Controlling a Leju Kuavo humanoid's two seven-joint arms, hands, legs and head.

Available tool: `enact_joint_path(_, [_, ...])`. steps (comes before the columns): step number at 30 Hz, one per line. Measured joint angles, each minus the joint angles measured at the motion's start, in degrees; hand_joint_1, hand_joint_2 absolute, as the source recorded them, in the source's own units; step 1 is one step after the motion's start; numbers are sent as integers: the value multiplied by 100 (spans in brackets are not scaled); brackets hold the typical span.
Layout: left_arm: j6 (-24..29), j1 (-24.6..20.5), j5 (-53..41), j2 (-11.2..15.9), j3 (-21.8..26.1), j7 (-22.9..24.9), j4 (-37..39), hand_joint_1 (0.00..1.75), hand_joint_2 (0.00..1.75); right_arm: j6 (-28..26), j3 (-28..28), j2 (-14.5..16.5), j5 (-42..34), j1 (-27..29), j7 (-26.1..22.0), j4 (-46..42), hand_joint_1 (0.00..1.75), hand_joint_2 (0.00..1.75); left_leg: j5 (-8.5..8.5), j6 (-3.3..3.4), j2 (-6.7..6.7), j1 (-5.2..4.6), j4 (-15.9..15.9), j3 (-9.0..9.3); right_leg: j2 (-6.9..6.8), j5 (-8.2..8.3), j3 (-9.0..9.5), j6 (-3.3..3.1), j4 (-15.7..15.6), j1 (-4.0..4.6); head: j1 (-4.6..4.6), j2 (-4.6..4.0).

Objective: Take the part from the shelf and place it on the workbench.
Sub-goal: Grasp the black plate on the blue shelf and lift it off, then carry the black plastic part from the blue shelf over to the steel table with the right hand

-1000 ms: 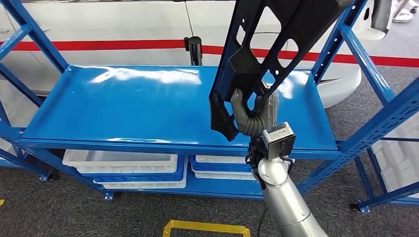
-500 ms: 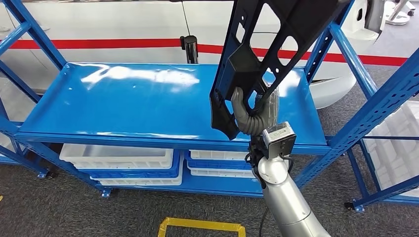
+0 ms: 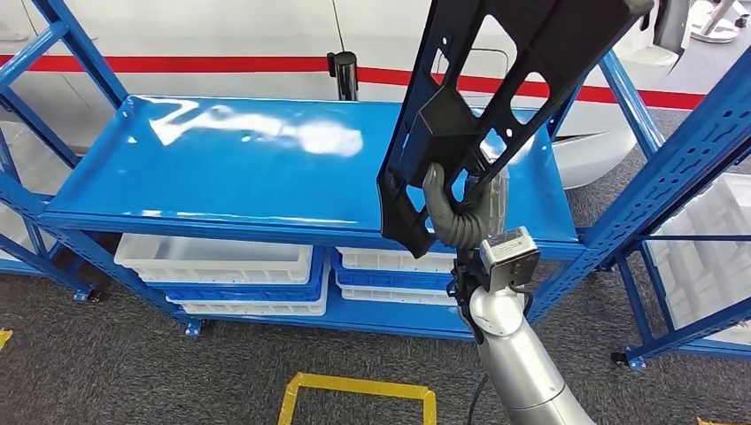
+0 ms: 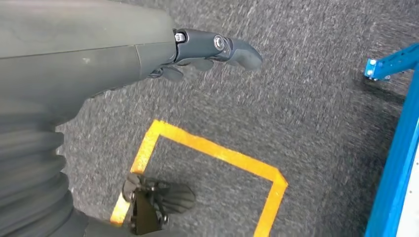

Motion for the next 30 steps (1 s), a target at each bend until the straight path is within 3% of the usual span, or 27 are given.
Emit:
enact_joint_path(2, [-190, 15, 27, -1, 24, -17, 2, 0, 175, 2, 7, 10, 1, -10, -4, -8, 175, 175, -18, -41, -10, 32, 76, -55, 10, 2, -55, -137, -12, -40, -25, 0])
enact_joint_path(3, [-321, 23, 45, 1, 35, -8, 5, 0, 175, 4, 10, 19, 4, -16, -5, -10, 175, 175, -109, -67, -13, 53, 161, -100, 9, 32, -79, -201, -11, -41, -34, 0])
enact_joint_path(5, [-584, 31, 73, 8, 54, 68, 14, 0, 175, 9, 15, 39, 11, -24, -3, -11, 175, 175, -517, -127, -20, 87, 657, -295, 8, 96, -134, -300, -15, -38, -43, 0])
enact_joint_path(7, [-767, 35, 77, 12, 60, 187, 25, 0, 175, 16, 16, 53, 19, -18, 11, -10, 175, 175, -961, -171, -20, 98, 1403, -549, 6, 148, -207, -342, -11, -10, -51, 0])
enact_joint_path(8, [-812, 39, 77, 14, 61, 235, 28, 0, 175, 20, 16, 55, 24, -13, 20, -10, 175, 175, -1054, -173, -20, 100, 1634, -600, 7, 175, -242, -348, -9, 6, -50, 0])
enact_joint_path(9, [-839, 42, 78, 14, 62, 272, 32, 0, 175, 26, 16, 56, 31, -10, 28, -10, 175, 175, -1031, -159, -20, 100, 1649, -539, 10, 199, -272, -346, -8, 20, -51, 0])
enact_joint_path(10, [-852, 43, 79, 14, 66, 294, 34, 0, 175, 32, 16, 58, 37, -9, 35, -11, 175, 175, -914, -128, -24, 96, 1436, -362, 15, 220, -292, -341, -8, 34, -51, 0])
enact_joint_path(12, [-861, 41, 81, 27, 75, 312, 34, 0, 175, 43, 15, 68, 46, -11, 42, -13, 175, 175, -661, -18, -56, 74, 652, 172, 23, 255, -310, -316, -9, 52, -49, 1])
enact_joint_path(14, [-872, 42, 84, 48, 86, 313, 35, 0, 175, 52, 15, 79, 59, -13, 48, -17, 175, 175, -564, 72, -78, 21, 157, 475, 18, 298, -316, -256, -24, 40, -47, 1])
enact_joint_path(16, [-884, 46, 92, 68, 97, 306, 37, 0, 175, 64, 15, 91, 99, -13, 50, -22, 175, 175, -520, 125, -69, -39, 61, 491, 9, 359, -316, -174, -69, 21, -52, 0])
enact_joint_path(18, [-903, 45, 98, 78, 103, 285, 37, 0, 175, 72, 15, 95, 169, -17, 33, -32, 175, 175, -381, 188, -36, -28, -137, 537, 5, 343, -367, -133, -50, 50, -48, 0])
enact_joint_path(20, [-924, 39, 99, 73, 104, 264, 37, 0, 175, 78, 22, 90, 227, -30, 12, -39, 175, 175, -220, 234, 3, -3, -316, 547, 1, 99, -571, -178, 345, 81, -34, 0])
enact_joint_path(22, [-936, 38, 99, 65, 104, 257, 38, 0, 175, 81, 30, 76, 249, -19, 7, -40, 175, 175, -147, 233, 12, -21, -326, 458, 0, -252, -867, -219, 1061, 74, -25, 0])
enact_joint_path(23, [-939, 40, 99, 60, 104, 255, 38, 0, 175, 81, 32, 67, 253, -3, 7, -39, 175, 175, -126, 216, 13, -25, -312, 407, -1, -355, -955, -205, 1315, 71, -22, 0])
enact_joint_path(24, [-941, 42, 99, 56, 104, 254, 39, 0, 175, 81, 33, 58, 255, 10, 7, -39, 175, 175, -105, 197, 13, -27, -292, 358, -2, -374, -938, -168, 1367, 68, -22, 0])
enact_joint_path(25, [-941, 42, 99, 51, 104, 254, 40, 0, 175, 81, 33, 52, 255, 16, 7, -39, 175, 175, -88, 180, 12, -26, -263, 310, -5, -306, -793, -117, 1174, 65, -22, 1])
enact_joint_path(27, [-942, 41, 99, 44, 104, 254, 40, 0, 175, 81, 33, 48, 256, 14, 7, -39, 175, 175, -74, 146, 10, -27, -172, 218, -28, -86, -294, -52, 370, 58, -26, 1])
enact_joint_path(29, [-940, 40, 99, 41, 107, 249, 40, 0, 175, 81, 34, 49, 257, 9, 5, -40, 175, 175, -72, 94, 11, -46, -69, 132, -40, 45, -27, -97, -125, 68, -30, 1])
enact_joint_path(30, [-940, 41, 99, 42, 108, 248, 40, 0, 175, 84, 36, 49, 256, 7, 4, -41, 175, 175, -64, 59, 13, -53, -43, 104, -37, 58, -36, -147, -146, 82, -34, 1])
